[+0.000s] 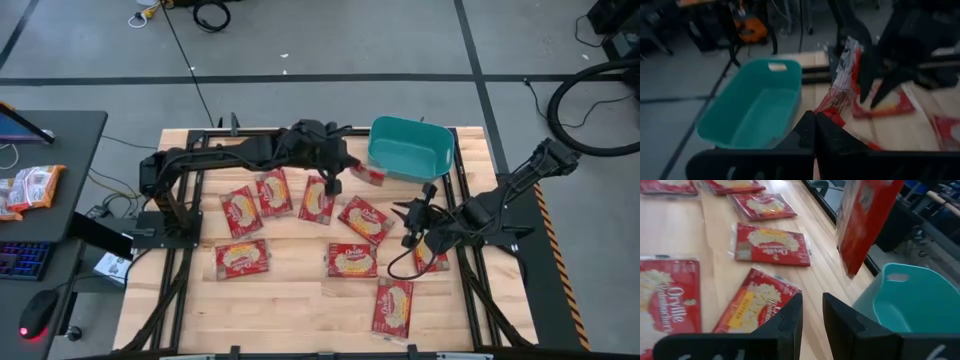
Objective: Sort popcorn bags into baskets
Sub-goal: Put the popcorn bag into the blue bin
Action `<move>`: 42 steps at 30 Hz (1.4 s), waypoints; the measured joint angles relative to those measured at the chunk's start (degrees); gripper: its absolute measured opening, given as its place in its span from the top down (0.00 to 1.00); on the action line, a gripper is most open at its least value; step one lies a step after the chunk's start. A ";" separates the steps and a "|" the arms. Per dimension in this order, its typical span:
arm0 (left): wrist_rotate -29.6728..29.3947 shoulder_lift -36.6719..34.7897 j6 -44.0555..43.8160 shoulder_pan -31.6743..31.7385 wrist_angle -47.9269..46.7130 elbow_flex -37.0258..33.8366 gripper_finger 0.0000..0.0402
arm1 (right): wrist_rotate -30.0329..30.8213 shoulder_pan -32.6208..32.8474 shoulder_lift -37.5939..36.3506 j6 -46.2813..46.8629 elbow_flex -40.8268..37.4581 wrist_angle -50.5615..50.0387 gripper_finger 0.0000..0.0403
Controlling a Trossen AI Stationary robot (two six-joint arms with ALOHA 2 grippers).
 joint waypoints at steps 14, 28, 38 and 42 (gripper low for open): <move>-1.92 9.58 11.29 1.02 23.94 -0.06 1.00 | -0.90 0.67 -1.97 -0.05 -0.11 -0.27 0.80; 2.66 19.88 15.62 6.38 46.16 1.68 1.00 | -3.14 3.89 -3.96 1.46 -0.11 -1.35 0.80; 4.31 28.54 14.57 6.72 44.21 16.03 0.99 | -3.01 3.89 -3.93 3.67 -0.11 -3.09 0.80; 7.29 31.32 14.42 7.79 40.89 21.96 0.99 | -3.01 3.89 -3.91 3.90 -0.11 -3.09 0.80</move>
